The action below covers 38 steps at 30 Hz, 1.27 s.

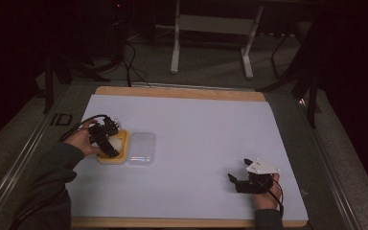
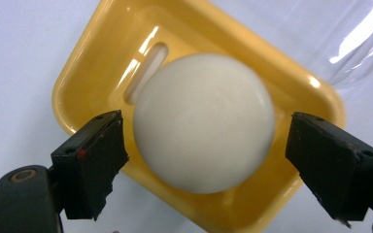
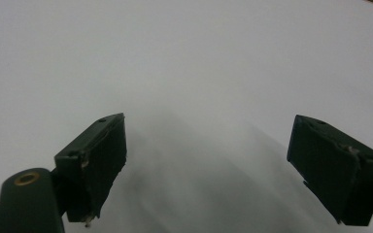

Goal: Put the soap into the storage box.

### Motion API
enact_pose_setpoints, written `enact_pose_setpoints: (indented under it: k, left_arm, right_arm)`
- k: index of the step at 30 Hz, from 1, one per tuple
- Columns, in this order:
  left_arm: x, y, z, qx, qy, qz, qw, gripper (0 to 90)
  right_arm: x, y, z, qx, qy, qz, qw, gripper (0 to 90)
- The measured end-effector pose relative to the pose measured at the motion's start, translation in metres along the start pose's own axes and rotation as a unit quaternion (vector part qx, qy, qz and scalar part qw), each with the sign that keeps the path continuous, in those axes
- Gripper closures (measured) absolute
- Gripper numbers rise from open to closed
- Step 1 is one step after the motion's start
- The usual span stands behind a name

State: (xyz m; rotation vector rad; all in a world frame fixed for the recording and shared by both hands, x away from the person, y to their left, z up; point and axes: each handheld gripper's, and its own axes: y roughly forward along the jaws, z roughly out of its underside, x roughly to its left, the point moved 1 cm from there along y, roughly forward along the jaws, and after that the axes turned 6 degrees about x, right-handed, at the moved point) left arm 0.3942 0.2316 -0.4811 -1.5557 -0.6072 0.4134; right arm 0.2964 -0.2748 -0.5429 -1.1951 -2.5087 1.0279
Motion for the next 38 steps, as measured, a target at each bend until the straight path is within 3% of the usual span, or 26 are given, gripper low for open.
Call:
enact_pose_setpoints:
  k: [8, 16, 22, 27, 30, 38]
  left_arm:
    - [-0.005, -0.009, 0.000, -0.028, 0.000, -0.005, 0.9996, 19.9]
    - [-0.017, -0.017, -0.006, -0.052, 0.024, -0.004, 0.9984, 24.0]
    - [-0.028, -0.021, -0.013, -0.066, 0.043, 0.011, 0.9968, 29.3]
    - [-0.041, -0.024, -0.019, -0.077, 0.065, 0.020, 0.9947, 31.1]
    - [-0.055, -0.025, -0.025, -0.087, 0.084, 0.023, 0.9924, 31.2]
    - [-0.077, -0.015, -0.031, -0.105, 0.097, 0.035, 0.9891, 31.1]
  right_arm:
    - [0.000, 0.000, 0.000, 0.000, 0.000, 0.000, 1.0000, 14.1]
    - [0.000, 0.000, 0.000, 0.004, -0.002, -0.001, 1.0000, 14.1]
    - [0.000, 0.001, 0.000, 0.006, -0.001, -0.001, 1.0000, 14.1]
    - [0.000, 0.001, -0.001, 0.009, -0.002, -0.002, 1.0000, 14.1]
    - [0.000, 0.002, -0.001, 0.013, -0.004, -0.003, 0.9999, 14.4]
    - [0.000, 0.003, -0.001, 0.018, 0.000, -0.005, 0.9998, 14.3]
